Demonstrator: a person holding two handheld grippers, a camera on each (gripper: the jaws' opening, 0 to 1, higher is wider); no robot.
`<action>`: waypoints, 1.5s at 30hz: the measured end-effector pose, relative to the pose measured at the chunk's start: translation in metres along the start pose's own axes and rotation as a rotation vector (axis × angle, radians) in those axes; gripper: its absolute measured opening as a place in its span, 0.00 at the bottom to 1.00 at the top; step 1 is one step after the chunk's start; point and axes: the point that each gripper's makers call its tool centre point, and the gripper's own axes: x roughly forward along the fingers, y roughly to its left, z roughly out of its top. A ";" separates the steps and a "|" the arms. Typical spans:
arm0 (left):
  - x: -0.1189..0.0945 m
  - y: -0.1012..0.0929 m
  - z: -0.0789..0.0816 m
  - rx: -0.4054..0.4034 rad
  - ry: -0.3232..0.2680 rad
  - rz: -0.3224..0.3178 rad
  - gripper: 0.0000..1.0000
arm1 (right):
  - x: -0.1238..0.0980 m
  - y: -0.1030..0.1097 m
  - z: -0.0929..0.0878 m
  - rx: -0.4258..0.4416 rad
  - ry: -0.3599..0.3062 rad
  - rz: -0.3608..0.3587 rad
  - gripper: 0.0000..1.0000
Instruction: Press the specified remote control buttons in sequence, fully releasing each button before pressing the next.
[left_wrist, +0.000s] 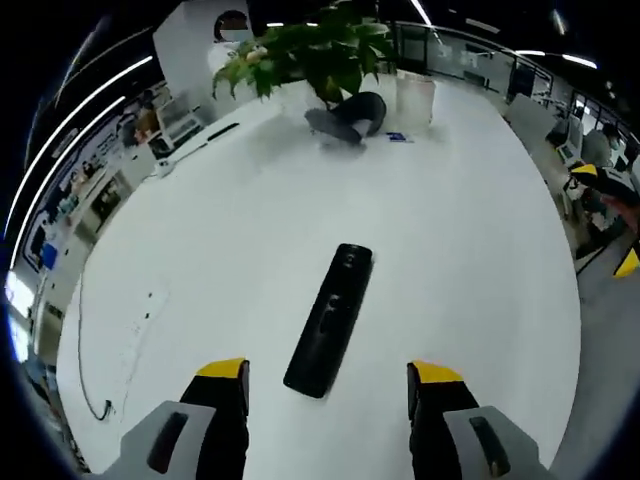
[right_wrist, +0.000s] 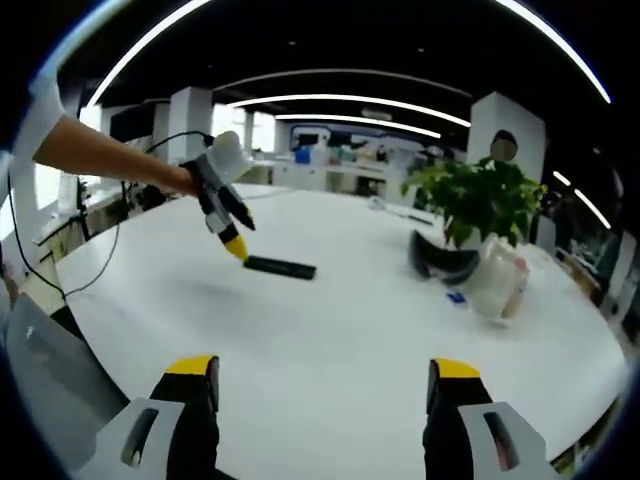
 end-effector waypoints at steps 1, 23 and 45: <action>0.003 -0.001 -0.001 0.005 0.016 -0.024 0.66 | 0.000 0.000 0.000 0.001 0.003 0.000 0.84; 0.050 0.021 -0.013 0.039 0.160 -0.102 0.63 | 0.003 0.001 -0.006 -0.006 0.036 0.011 0.83; 0.047 0.005 -0.016 0.120 0.170 -0.119 0.23 | 0.001 0.001 -0.003 -0.013 0.018 0.003 0.82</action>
